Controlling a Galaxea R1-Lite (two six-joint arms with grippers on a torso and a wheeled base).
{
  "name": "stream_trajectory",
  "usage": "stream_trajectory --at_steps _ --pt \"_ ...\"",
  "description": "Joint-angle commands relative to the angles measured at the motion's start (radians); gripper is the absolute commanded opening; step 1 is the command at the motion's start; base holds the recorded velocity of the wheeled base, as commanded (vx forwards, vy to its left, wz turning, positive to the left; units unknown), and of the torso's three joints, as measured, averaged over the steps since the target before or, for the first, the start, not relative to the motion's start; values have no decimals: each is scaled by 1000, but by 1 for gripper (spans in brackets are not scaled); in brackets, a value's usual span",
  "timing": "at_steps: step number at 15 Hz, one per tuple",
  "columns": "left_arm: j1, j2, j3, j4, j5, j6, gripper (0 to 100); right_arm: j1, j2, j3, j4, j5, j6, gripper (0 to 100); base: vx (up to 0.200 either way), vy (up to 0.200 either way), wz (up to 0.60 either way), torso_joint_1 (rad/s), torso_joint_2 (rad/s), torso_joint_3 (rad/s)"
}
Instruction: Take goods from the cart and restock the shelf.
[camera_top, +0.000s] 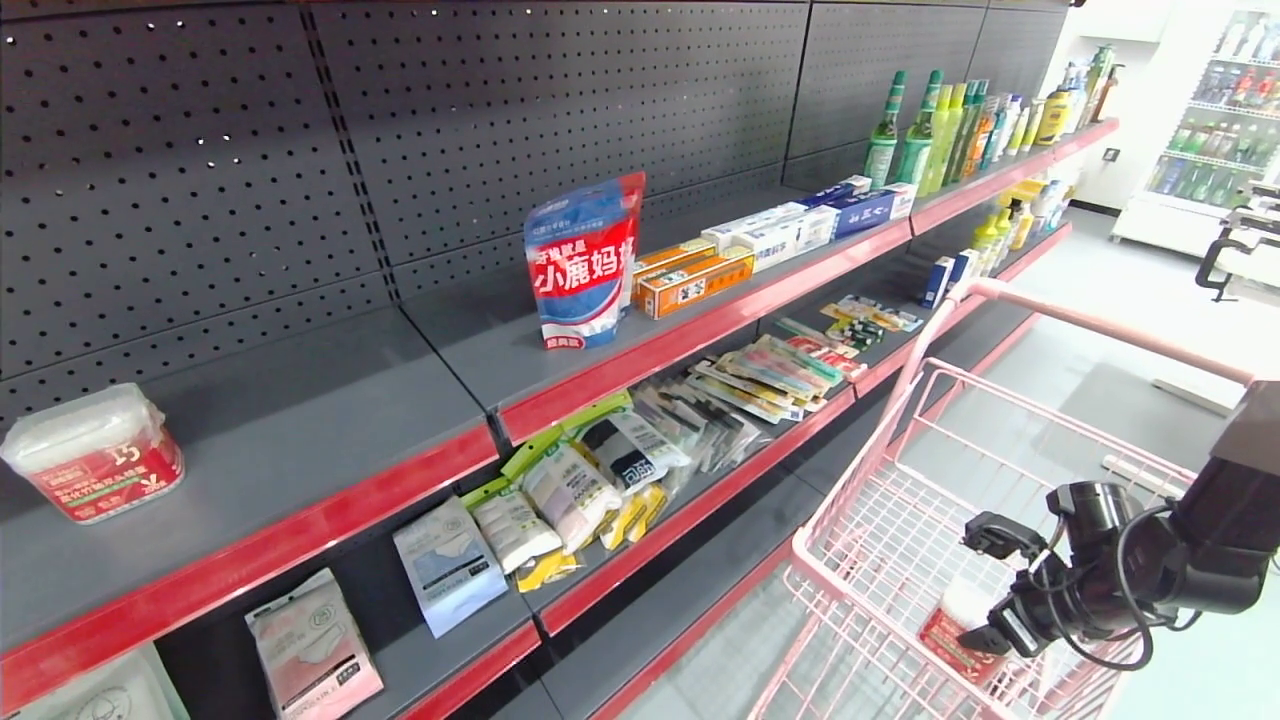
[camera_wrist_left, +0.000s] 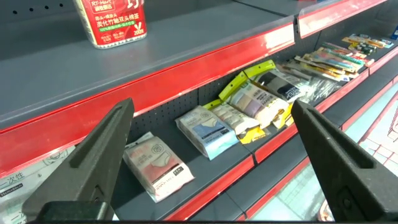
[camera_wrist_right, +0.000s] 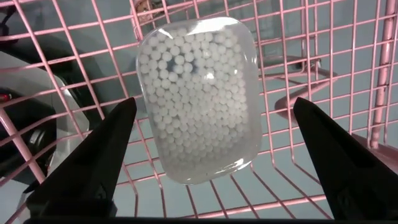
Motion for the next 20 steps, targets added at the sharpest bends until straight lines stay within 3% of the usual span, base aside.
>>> stream_trajectory --at_steps 1,20 --pt "0 1 0 0 0 0 100 0 -1 1 -1 1 0 100 0 0 0 -32 41 51" --pt "0 1 0 0 0 0 100 17 -1 5 -2 49 -2 100 0 0 0 -46 120 74"
